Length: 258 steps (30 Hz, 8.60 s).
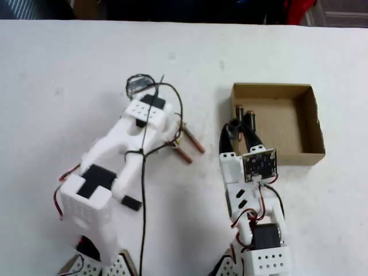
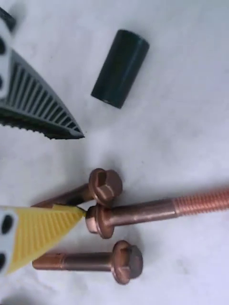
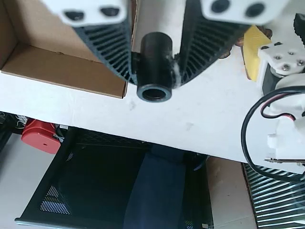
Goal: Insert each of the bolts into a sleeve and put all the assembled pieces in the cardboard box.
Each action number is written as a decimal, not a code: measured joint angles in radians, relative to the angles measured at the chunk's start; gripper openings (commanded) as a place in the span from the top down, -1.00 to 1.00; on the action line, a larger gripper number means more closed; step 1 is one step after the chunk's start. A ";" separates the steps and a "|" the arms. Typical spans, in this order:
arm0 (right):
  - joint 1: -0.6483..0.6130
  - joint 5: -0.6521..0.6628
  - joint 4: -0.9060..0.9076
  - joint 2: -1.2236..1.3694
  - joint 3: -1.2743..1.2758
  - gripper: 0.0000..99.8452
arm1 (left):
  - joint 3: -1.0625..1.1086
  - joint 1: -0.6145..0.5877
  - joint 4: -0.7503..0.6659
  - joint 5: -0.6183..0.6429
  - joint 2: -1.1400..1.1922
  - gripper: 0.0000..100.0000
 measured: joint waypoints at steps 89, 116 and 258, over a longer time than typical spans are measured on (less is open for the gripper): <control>0.000 0.000 0.000 0.000 0.000 0.97 | -0.130 -0.121 -0.031 -0.891 0.075 0.75; 0.028 0.000 0.000 0.000 0.000 0.97 | -0.193 -0.121 0.064 -0.641 0.075 0.46; -0.420 -0.002 -0.051 0.000 0.000 0.97 | 0.545 -0.120 -0.311 -0.944 -1.030 0.96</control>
